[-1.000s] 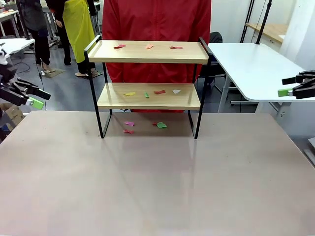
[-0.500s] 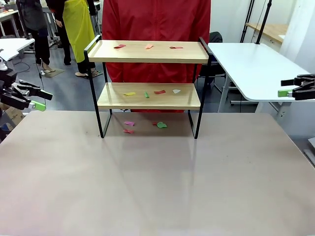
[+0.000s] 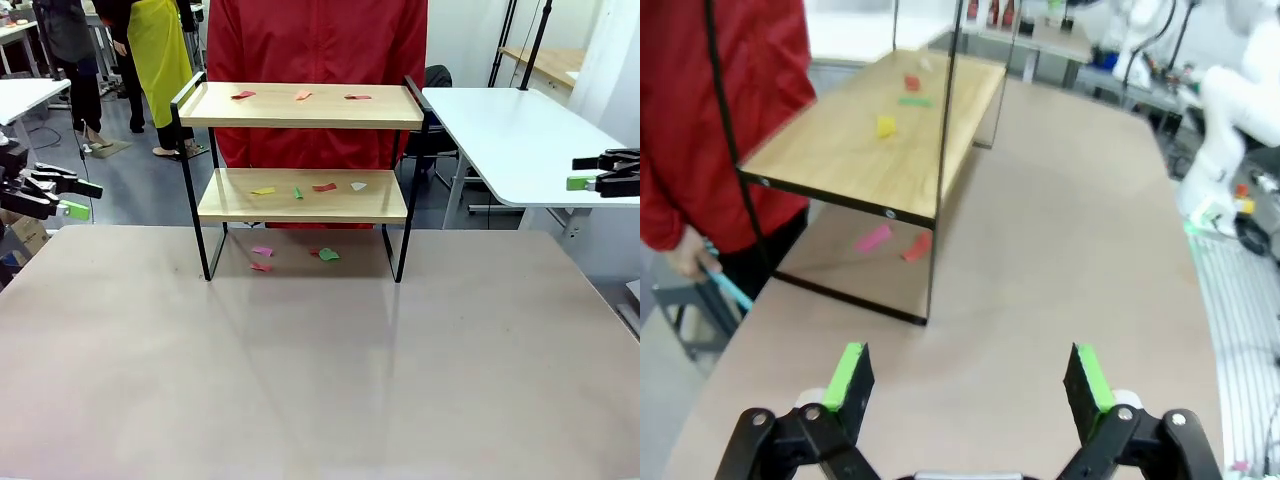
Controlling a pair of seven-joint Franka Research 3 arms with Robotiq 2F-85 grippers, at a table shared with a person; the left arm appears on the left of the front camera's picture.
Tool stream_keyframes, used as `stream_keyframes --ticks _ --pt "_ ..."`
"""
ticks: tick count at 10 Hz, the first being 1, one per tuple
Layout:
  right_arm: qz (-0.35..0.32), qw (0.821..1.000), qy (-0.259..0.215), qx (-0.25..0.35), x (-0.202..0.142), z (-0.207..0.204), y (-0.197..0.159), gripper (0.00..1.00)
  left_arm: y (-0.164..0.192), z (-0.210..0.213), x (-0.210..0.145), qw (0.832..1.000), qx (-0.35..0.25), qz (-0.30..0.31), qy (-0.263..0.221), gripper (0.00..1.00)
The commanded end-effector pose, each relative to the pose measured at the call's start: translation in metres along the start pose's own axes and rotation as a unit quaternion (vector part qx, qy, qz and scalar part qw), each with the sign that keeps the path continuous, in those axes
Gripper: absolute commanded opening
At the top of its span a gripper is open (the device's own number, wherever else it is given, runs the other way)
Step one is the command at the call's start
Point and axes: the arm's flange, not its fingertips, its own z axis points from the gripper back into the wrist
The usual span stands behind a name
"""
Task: Clean the shelf.
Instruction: Pick up the Duster handed by the human.
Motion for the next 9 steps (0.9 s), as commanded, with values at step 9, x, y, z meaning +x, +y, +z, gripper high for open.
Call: stream_keyframes --ticks 9 --pt "-0.001 0.997 -0.071 -0.028 -0.029 -0.008 -0.068 1.0 0.049 0.041 -0.042 0.984 -0.025 -0.063 -0.162 1.0"
